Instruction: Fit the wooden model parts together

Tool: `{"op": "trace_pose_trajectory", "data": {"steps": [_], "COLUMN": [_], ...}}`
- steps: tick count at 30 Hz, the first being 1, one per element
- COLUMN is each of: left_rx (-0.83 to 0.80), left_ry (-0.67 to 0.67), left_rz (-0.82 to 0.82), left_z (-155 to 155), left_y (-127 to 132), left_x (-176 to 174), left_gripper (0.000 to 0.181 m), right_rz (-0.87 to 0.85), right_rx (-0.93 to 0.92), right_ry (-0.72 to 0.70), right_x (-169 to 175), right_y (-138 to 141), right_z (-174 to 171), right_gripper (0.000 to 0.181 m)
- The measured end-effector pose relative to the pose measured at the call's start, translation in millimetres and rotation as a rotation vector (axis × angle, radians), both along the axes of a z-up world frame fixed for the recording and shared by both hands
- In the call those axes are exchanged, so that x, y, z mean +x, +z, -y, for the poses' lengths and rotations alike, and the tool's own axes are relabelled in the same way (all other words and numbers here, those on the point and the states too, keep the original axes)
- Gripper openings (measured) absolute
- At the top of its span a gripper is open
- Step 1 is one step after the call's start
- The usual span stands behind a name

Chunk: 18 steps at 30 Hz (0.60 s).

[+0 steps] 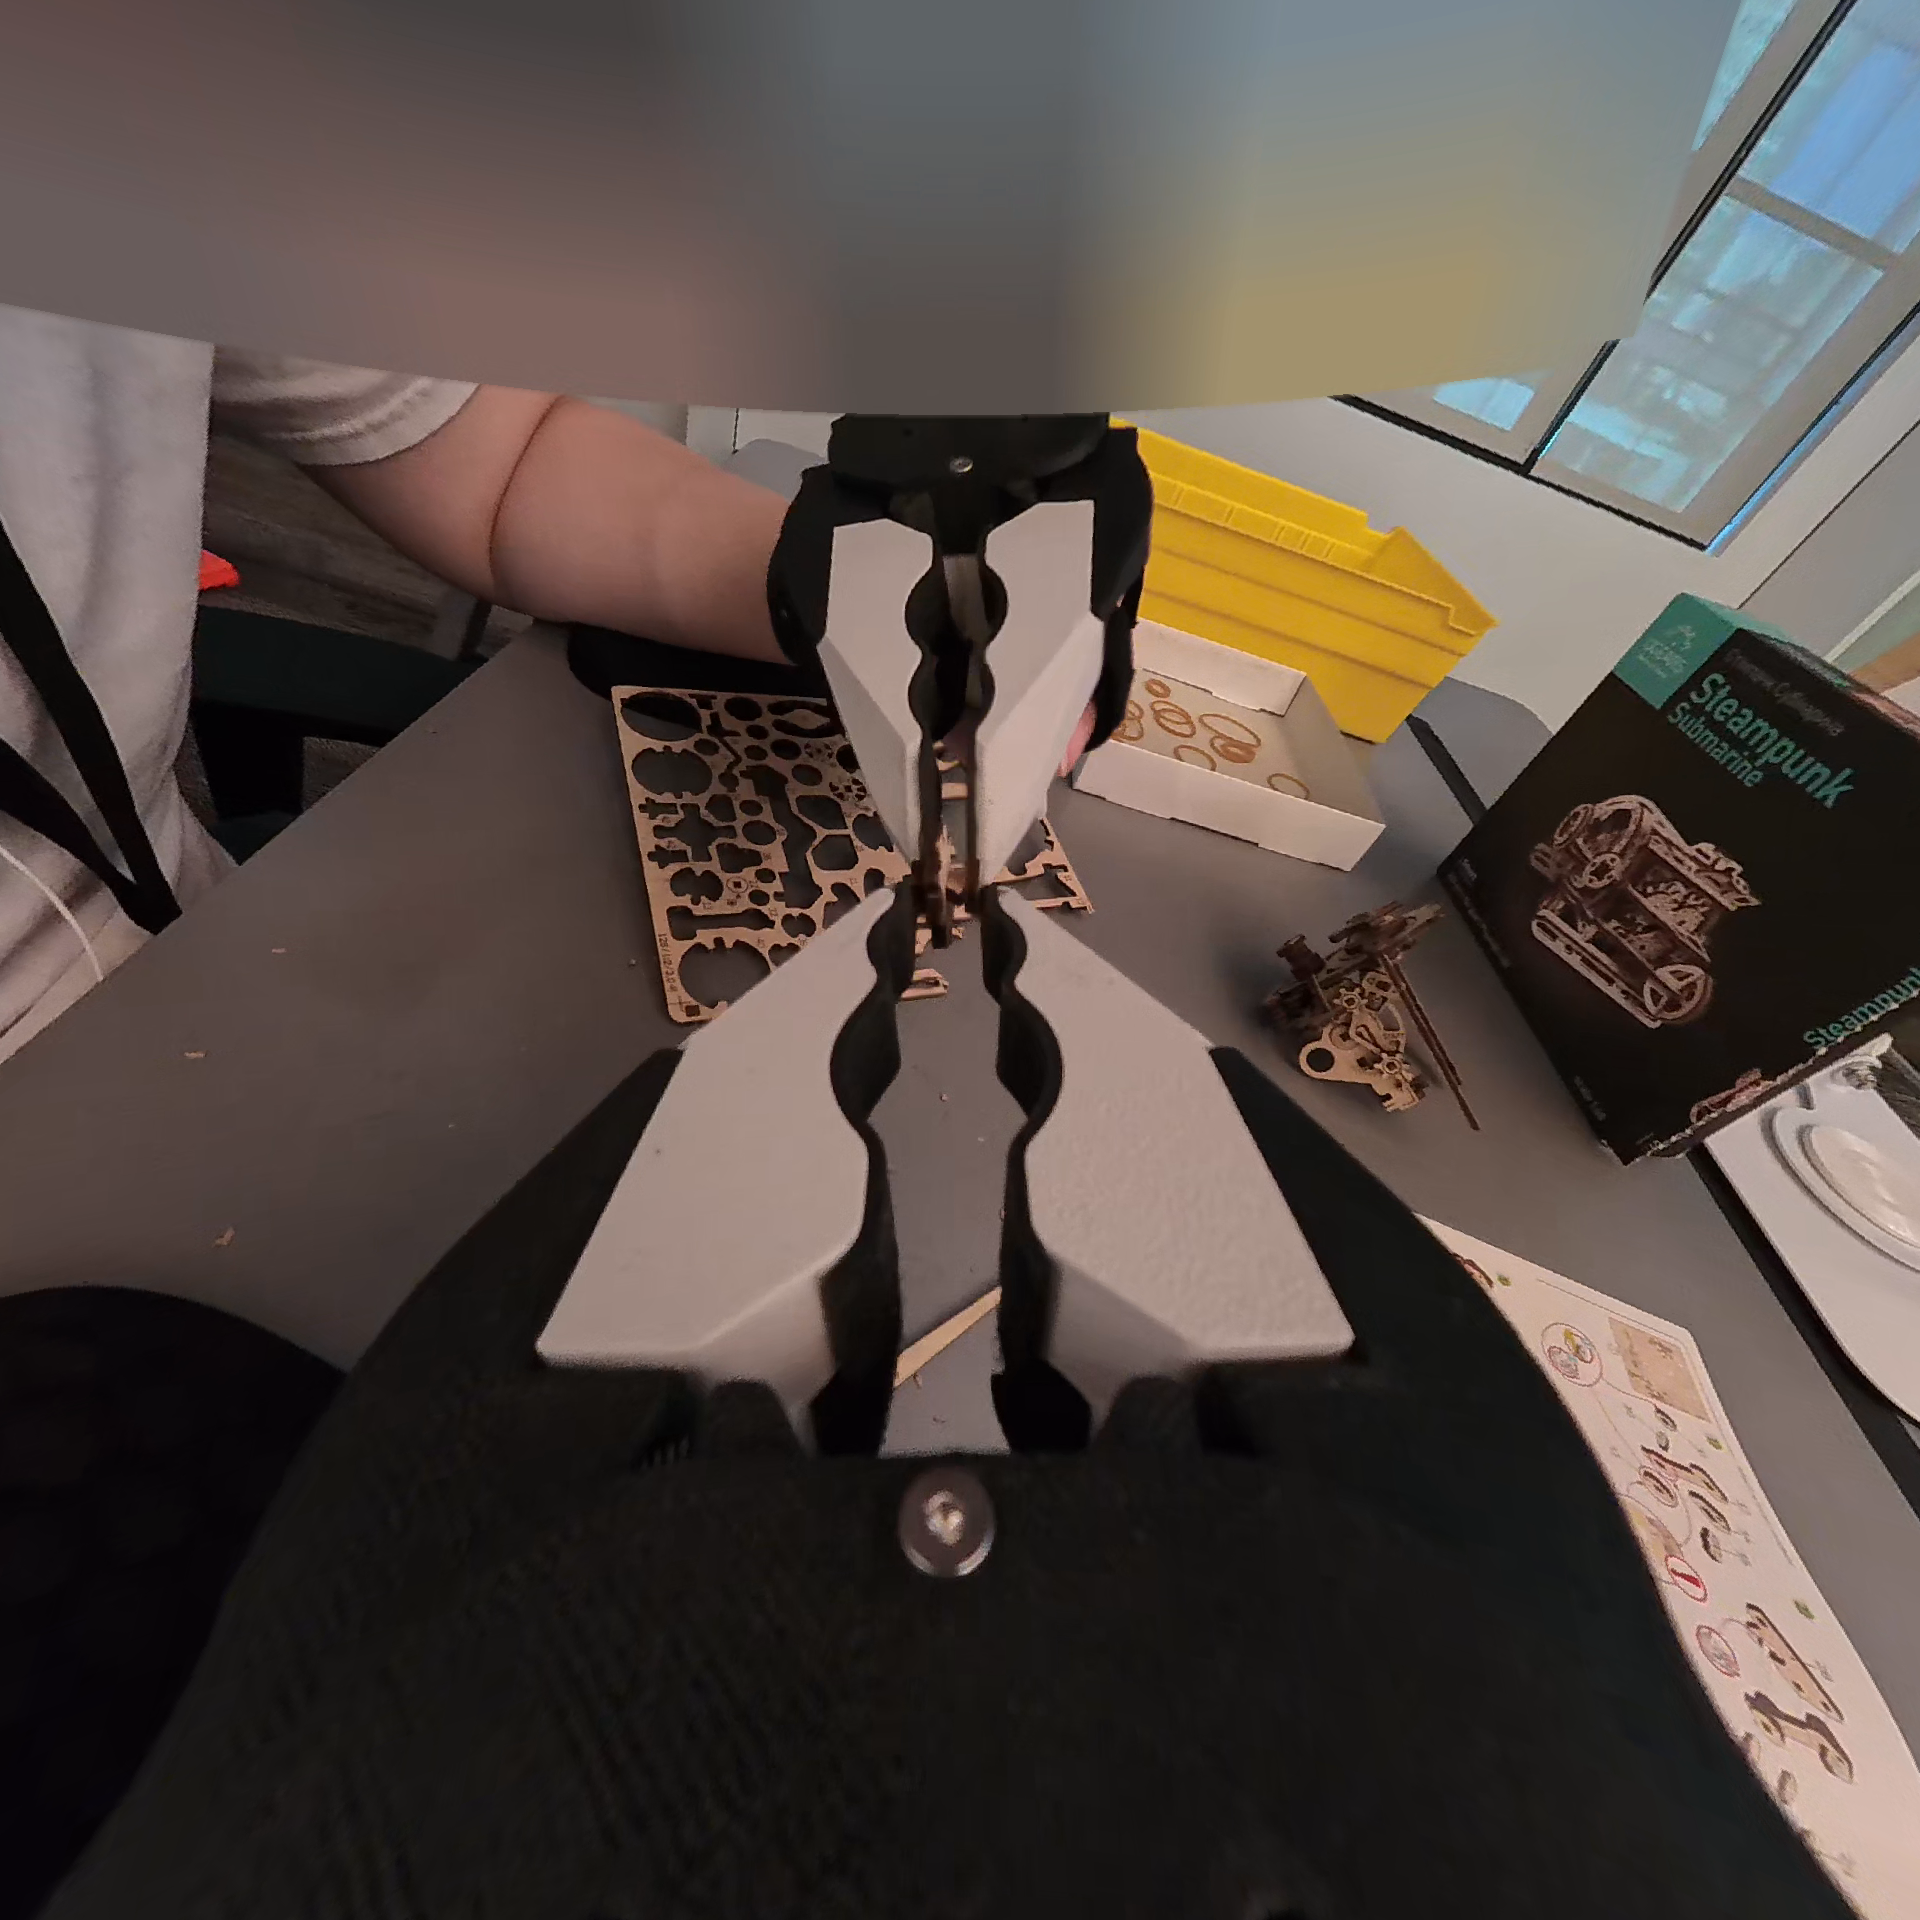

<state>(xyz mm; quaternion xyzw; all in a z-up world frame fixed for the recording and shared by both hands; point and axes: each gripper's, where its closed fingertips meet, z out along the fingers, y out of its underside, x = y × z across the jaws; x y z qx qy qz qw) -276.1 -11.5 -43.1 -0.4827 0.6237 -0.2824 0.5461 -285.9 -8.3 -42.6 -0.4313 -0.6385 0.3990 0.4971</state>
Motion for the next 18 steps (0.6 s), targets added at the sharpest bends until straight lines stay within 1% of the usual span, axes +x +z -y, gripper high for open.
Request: {"op": "trace_pose_trajectory", "data": {"steps": [7,9,11,14,18], "left_rx": [-0.016,-0.061,-0.143,-0.25,-0.286], "left_ry": [0.001,-0.01,-0.022,-0.052,-0.076], "left_rz": [-0.003,0.01,0.031,0.063,0.097], "left_z": [-2,-1,-1,-1,0], "left_y": [0,2,5,10,15], "left_x": [-1,-1,-1,-3,-3], "left_gripper": [0.001,0.001,0.001,0.001,0.001], "right_rz": [0.024,0.029,0.029,0.013,-0.005], "right_rx": [0.054,0.066,0.062,0.057,0.06], "right_ry": [-0.043,-0.055,-0.056,-0.089,-0.089], "right_x": [-1,-3,-5,-6,-6], "right_y": [1,3,6,11,16], "right_z": [-2,0,3,-1,1], "right_gripper": [0.011,0.014,0.019,0.013,0.013]}}
